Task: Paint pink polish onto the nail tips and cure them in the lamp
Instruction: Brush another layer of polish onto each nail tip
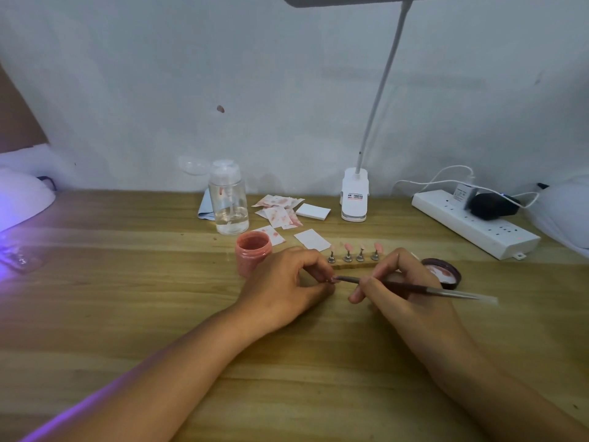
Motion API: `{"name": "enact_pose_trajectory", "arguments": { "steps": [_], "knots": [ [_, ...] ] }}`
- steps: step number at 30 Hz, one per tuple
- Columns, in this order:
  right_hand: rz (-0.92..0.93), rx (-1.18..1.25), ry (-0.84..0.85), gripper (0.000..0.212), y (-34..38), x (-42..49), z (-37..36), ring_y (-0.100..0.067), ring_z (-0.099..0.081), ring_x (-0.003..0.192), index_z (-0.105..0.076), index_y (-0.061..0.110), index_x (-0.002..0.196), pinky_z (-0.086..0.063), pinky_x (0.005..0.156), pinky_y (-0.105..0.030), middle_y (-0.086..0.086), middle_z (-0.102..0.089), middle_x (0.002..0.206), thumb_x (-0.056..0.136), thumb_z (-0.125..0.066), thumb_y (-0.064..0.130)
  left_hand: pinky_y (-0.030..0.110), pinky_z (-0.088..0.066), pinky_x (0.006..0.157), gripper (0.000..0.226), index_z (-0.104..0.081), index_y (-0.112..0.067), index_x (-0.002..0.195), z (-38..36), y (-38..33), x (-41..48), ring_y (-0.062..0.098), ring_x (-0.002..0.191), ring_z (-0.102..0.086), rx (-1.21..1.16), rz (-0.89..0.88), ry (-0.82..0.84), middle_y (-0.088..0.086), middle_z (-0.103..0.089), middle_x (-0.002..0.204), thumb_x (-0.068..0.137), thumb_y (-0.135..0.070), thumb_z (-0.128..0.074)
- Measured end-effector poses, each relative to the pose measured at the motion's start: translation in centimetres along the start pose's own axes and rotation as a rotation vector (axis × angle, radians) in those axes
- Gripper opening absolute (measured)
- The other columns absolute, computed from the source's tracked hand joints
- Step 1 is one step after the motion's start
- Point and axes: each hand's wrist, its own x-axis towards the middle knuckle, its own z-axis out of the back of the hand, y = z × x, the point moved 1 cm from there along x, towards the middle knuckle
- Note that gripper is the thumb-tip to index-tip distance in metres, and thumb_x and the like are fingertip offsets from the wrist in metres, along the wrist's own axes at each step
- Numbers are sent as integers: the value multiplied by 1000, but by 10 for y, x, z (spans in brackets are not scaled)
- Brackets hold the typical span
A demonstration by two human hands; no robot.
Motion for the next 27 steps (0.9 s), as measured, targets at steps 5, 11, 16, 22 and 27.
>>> {"name": "enact_pose_trajectory", "arguments": {
  "steps": [5,11,16,22,27],
  "knots": [
    [-9,79,-81,17,-6,3,5,-19,-49,57,-48,-10,90,-43,55,-23,-8,-70,64,90,-60,2,8,-32,50,23,-64,-47,71,0,-1,0,-16,56,-51,-34,7,12,-26,-68,79,79,-31,-79],
    [12,17,11,15,-3,1,1,-2,-60,60,-48,-10,86,-41,85,-19,-11,-72,68,87,-61,-3,5,-33,51,23,-66,-44,74,1,0,1,-17,55,-51,-39,18,31,-23,-69,77,80,-26,-79],
    [-14,41,-39,11,-5,3,5,-12,-65,65,-50,-7,86,-46,60,-13,-14,-69,68,84,-61,-7,3,-31,48,20,-68,-43,76,1,0,0,-18,52,-49,-49,21,35,-21,-70,78,81,-27,-79],
    [-15,-3,-31,13,-6,4,3,-15,-62,64,-49,-6,86,-44,58,-18,-23,-66,74,83,-62,-8,4,-31,49,22,-67,-46,75,0,1,2,-18,53,-50,-37,20,29,-22,-70,78,81,-27,-79],
    [72,15,-65,9,-2,2,3,-15,-59,62,-51,-5,88,-45,59,-17,-23,-62,72,86,-60,-8,3,-32,51,18,-71,-42,79,1,2,1,-18,55,-51,-54,11,33,-22,-71,79,82,-27,-79]
  ]
}}
